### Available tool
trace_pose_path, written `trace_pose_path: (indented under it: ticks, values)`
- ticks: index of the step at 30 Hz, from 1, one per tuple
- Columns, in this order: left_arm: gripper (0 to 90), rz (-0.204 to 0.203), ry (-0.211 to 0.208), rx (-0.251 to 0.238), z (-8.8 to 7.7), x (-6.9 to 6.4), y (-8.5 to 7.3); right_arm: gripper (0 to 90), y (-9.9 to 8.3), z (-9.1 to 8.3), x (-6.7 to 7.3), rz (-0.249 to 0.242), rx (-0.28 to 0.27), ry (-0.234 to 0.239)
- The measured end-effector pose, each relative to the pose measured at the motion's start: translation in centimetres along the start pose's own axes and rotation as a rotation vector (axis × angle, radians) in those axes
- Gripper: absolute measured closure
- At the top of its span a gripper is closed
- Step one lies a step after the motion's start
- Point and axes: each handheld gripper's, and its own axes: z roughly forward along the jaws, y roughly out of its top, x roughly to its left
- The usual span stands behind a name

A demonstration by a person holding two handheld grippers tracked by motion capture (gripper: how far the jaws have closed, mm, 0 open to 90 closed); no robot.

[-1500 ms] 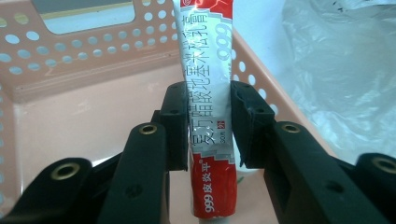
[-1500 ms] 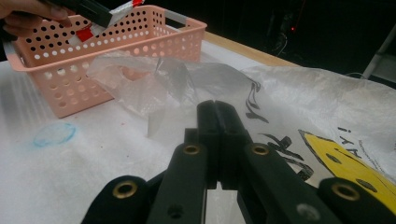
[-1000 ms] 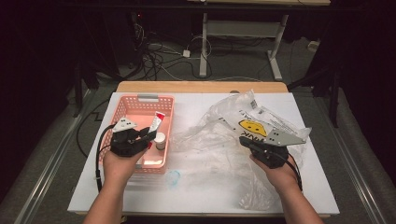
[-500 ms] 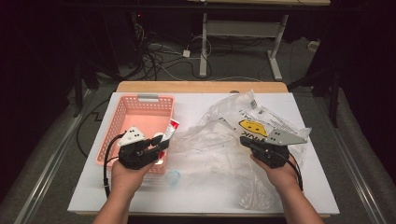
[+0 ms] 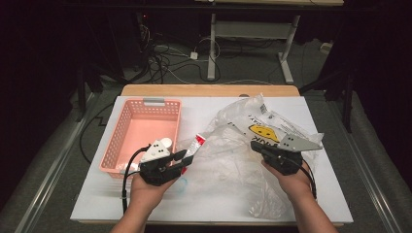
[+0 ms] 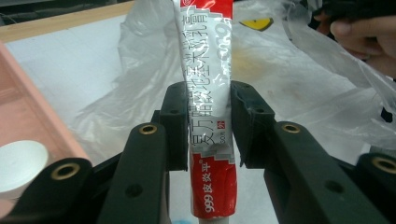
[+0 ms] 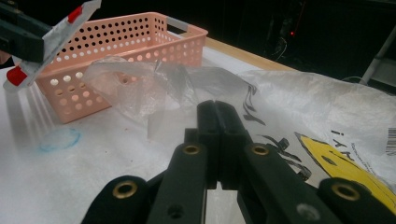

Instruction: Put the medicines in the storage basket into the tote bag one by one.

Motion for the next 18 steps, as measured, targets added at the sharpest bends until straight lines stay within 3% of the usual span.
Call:
trace_pose_path:
  ticks: [18]
  values:
    - [67.3,0.055,-0.045,0.048,2.8,-1.9,-0.5,90.0,0.3,-0.5,0.2,-0.006,-0.023,-0.011]
